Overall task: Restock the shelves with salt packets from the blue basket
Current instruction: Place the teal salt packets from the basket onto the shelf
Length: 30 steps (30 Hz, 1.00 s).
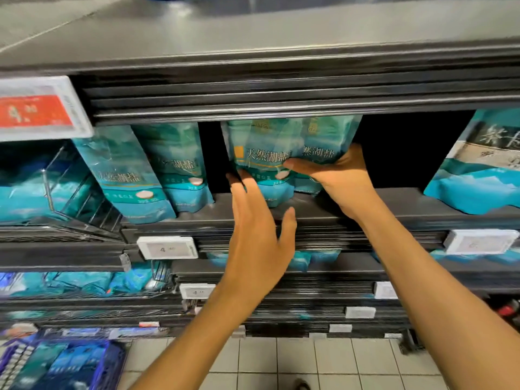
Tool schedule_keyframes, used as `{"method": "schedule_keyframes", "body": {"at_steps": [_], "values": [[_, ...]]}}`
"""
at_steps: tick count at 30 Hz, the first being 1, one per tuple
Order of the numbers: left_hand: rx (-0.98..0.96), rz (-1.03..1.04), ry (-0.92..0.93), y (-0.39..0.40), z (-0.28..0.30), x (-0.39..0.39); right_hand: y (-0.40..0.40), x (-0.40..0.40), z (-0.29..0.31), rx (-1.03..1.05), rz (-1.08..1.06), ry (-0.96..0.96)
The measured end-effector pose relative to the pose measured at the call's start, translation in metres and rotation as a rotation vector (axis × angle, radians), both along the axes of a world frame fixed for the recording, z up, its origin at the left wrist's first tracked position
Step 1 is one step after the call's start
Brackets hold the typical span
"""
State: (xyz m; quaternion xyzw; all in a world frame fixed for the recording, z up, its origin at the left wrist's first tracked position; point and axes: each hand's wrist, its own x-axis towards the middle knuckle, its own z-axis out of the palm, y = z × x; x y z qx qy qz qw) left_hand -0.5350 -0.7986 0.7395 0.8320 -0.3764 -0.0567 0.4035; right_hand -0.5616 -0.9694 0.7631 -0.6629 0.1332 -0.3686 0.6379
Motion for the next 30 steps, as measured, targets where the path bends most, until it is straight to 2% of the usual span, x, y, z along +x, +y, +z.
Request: {"method": "schedule_keyframes", "body": {"at_steps": [7, 17, 20, 25, 30], "values": [[0.069, 0.018, -0.209, 0.021, -0.011, 0.000, 0.025, 0.027, -0.002, -0.029, 0.025, -0.020], [0.034, -0.009, -0.248, 0.037, -0.017, 0.008, 0.038, 0.055, -0.002, -0.053, 0.028, 0.007], [0.017, -0.011, -0.227, 0.039, -0.018, 0.010, 0.027, 0.050, -0.004, -0.107, 0.068, 0.104], [0.005, -0.001, -0.216, 0.040, -0.018, 0.012, 0.011, 0.036, -0.009, -0.241, 0.174, 0.405], [0.009, 0.001, -0.173, 0.042, -0.016, 0.012, 0.007, 0.029, -0.005, -0.232, 0.133, 0.431]]}}
